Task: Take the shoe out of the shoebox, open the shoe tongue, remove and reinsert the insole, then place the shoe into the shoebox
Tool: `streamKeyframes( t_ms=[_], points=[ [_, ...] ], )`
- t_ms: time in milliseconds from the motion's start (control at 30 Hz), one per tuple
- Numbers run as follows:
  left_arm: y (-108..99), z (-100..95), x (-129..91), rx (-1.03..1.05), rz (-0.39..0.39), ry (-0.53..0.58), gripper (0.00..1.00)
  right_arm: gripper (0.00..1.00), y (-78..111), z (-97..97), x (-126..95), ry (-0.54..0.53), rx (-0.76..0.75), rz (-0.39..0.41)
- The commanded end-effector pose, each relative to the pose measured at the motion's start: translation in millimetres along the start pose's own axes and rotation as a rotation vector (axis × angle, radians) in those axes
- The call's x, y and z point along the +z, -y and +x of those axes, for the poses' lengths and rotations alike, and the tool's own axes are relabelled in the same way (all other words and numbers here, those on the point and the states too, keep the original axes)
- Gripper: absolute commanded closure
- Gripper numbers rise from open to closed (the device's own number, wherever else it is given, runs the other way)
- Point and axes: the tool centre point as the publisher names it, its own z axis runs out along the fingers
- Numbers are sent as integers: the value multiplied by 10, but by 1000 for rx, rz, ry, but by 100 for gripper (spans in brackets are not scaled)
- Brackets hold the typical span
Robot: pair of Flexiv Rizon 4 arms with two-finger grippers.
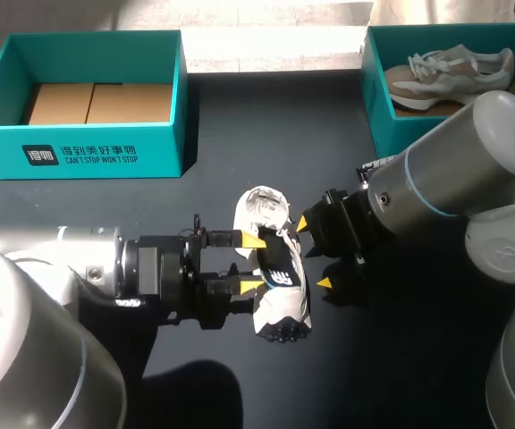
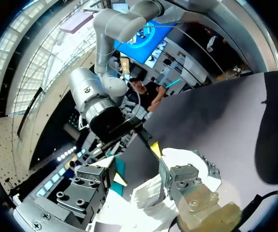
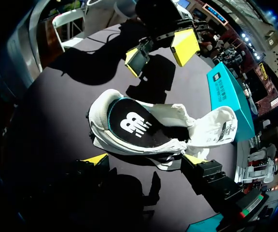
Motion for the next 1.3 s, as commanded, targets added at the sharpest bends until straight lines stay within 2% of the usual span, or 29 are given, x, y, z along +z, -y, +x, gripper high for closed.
streamKeyframes(
  t_ms=[33, 67, 167, 300, 367, 400, 433, 467, 500, 533, 600, 667, 867, 1000, 1233, 1300],
  points=[
    [29, -110, -148, -7, -2, -95, 38, 0, 0, 14, 0, 2, 0, 0],
    [33, -140, -183, 2, -5, -112, 34, 0, 0, 14, 0, 2, 0, 0],
    [48, -221, -263, 20, -10, -177, 32, 0, 0, 14, 0, 2, 0, 0],
    [51, -292, -293, 45, -14, -318, 35, 0, 0, 14, 0, 2, 0, 0],
    [46, -321, -297, 42, -1, -388, 29, 0, 0, 14, 0, 2, 0, 0],
    [48, -338, -301, 56, -8, -425, 31, 0, 0, 14, 0, 2, 0, 0],
    [43, -359, -310, 57, -3, -460, 17, 0, 0, 14, 0, 2, 0, 0],
    [36, -387, -323, 61, 17, -485, 9, 0, 0, 14, 0, 2, 0, 0],
    [38, -415, -332, 52, 21, -530, 9, 0, 0, 14, 0, 2, 0, 0],
    [41, -434, -335, 49, 14, -570, 0, 0, 0, 14, 0, 2, 0, 0],
    [30, -484, -334, 22, -1, -652, 0, 0, 0, 14, 0, 2, 0, 0],
    [30, -484, -334, 22, -1, -652, 0, 0, 27, 13, -23, -10, 7, 2],
    [30, -484, -334, 22, -1, -652, 0, 0, 299, -86, -473, 1, 60, 21],
    [30, -484, -334, 22, -1, -652, 0, 0, 459, -133, -760, -31, 63, 46],
    [30, -484, -334, 22, -1, -652, 0, 0, 489, -260, -1194, -99, 35, 31],
    [30, -484, -334, 22, -1, -652, 0, 0, 487, -293, -1302, -91, 39, 24]
  ],
)
